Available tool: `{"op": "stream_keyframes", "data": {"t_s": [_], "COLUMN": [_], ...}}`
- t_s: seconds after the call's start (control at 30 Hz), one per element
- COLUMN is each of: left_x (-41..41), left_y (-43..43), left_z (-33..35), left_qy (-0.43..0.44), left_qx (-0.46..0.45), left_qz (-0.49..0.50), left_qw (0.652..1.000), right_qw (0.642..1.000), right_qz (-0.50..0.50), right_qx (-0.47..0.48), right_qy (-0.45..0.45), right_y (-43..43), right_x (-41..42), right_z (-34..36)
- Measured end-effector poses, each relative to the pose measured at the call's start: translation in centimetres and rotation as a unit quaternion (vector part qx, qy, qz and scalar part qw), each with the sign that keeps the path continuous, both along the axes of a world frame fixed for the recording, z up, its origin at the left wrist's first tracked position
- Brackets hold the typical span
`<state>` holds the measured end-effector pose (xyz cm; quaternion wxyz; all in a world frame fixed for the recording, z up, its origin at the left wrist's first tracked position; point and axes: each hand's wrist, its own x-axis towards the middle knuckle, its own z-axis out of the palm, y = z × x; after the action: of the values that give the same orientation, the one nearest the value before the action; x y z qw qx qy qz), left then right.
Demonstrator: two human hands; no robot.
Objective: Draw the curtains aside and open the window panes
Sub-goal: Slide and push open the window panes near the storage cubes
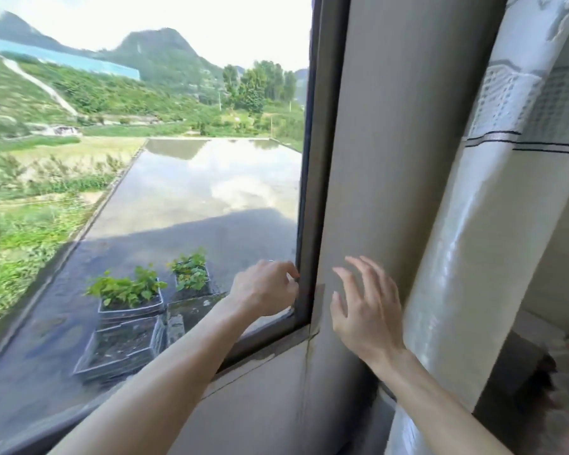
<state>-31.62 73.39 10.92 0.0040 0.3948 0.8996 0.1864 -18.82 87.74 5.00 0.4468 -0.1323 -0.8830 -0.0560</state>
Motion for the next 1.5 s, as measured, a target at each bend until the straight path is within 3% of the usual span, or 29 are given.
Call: {"op": "stream_keyframes", "data": {"t_s": [0.3, 0.63, 0.8, 0.9, 1.17, 1.33, 1.5], "left_x": [-0.2, 4.3, 8.2, 10.5, 17.5, 20.8, 23.0], "left_y": [-25.9, -57.0, -67.7, -73.9, -86.4, -92.1, -98.8], "left_z": [0.3, 0.1, 1.3, 1.9, 3.8, 5.9, 7.7], "left_qy": [-0.01, -0.032, -0.03, -0.033, -0.01, 0.025, 0.07], "left_qx": [-0.02, -0.052, -0.049, -0.049, -0.035, -0.011, -0.002], "left_qz": [0.174, 0.384, 0.478, 0.553, 0.72, 0.758, 0.765], "left_qw": [0.984, 0.921, 0.877, 0.831, 0.693, 0.651, 0.641], "right_qw": [0.962, 0.86, 0.795, 0.753, 0.693, 0.672, 0.673], "right_qz": [0.259, 0.497, 0.568, 0.604, 0.678, 0.705, 0.711], "right_qx": [-0.017, 0.003, 0.029, 0.043, 0.052, 0.031, 0.023], "right_qy": [-0.086, -0.117, -0.212, -0.258, -0.239, -0.224, -0.202], "right_y": [-21.4, -50.2, -63.4, -69.6, -82.9, -89.9, -97.7], "right_x": [-8.1, -10.7, -11.1, -12.0, -11.7, -10.9, -9.6], "right_z": [2.9, 3.2, 4.0, 4.4, 7.2, 9.2, 11.4]}}
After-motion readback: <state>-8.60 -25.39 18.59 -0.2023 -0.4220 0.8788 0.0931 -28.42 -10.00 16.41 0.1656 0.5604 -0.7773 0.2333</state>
